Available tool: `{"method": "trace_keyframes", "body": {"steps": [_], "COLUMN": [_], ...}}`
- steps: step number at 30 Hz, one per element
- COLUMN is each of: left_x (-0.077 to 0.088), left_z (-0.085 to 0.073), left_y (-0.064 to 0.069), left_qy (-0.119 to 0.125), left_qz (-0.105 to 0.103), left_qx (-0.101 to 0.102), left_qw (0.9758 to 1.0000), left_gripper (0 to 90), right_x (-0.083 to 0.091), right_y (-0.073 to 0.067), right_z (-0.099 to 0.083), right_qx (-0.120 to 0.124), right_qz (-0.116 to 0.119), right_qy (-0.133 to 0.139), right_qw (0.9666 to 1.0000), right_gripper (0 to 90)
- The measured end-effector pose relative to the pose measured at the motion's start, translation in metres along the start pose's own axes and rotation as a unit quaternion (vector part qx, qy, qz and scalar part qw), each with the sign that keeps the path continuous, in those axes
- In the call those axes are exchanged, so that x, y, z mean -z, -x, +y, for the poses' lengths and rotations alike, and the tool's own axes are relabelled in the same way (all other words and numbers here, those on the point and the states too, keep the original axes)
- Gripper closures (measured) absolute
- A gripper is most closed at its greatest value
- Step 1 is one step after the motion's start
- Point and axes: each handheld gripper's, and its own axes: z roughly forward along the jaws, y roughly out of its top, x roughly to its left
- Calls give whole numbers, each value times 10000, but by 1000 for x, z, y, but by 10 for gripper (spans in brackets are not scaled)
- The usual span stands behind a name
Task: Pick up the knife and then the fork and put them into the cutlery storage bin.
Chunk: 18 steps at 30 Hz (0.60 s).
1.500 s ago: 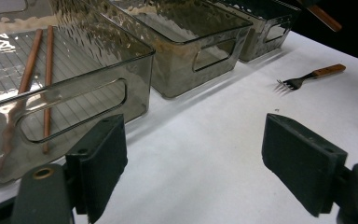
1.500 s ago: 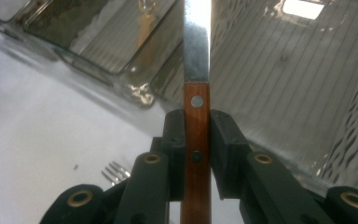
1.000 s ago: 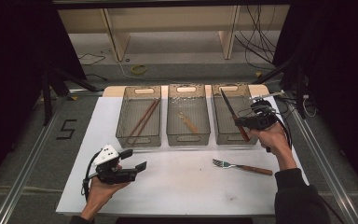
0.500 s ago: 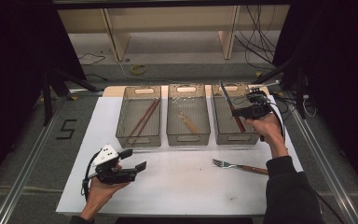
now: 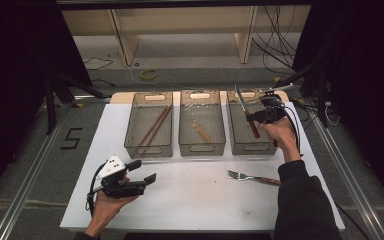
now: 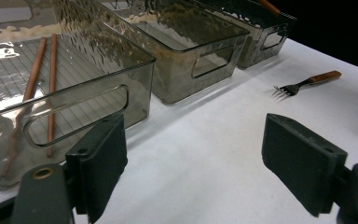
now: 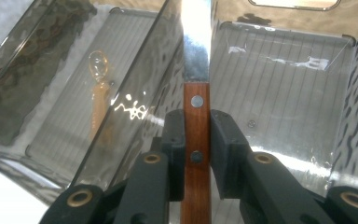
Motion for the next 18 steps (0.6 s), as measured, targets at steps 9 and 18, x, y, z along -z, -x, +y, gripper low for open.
{"method": "trace_keyframes", "body": {"steps": [9, 18], "left_x": [1, 1], "left_z": [-1, -1], "left_y": [1, 1], "left_qy": [-13, -17], "left_qz": [-9, -6], "left_qx": [-31, -24], "left_qw": [10000, 10000], "left_gripper": [215, 215], "right_x": [-12, -21], "right_y": [0, 1], "right_z": [-1, -3], "right_qx": [-97, -222], "right_qz": [-63, -108], "right_qy": [-76, -162], "right_qw": [9999, 9996], "right_gripper": [775, 772]}}
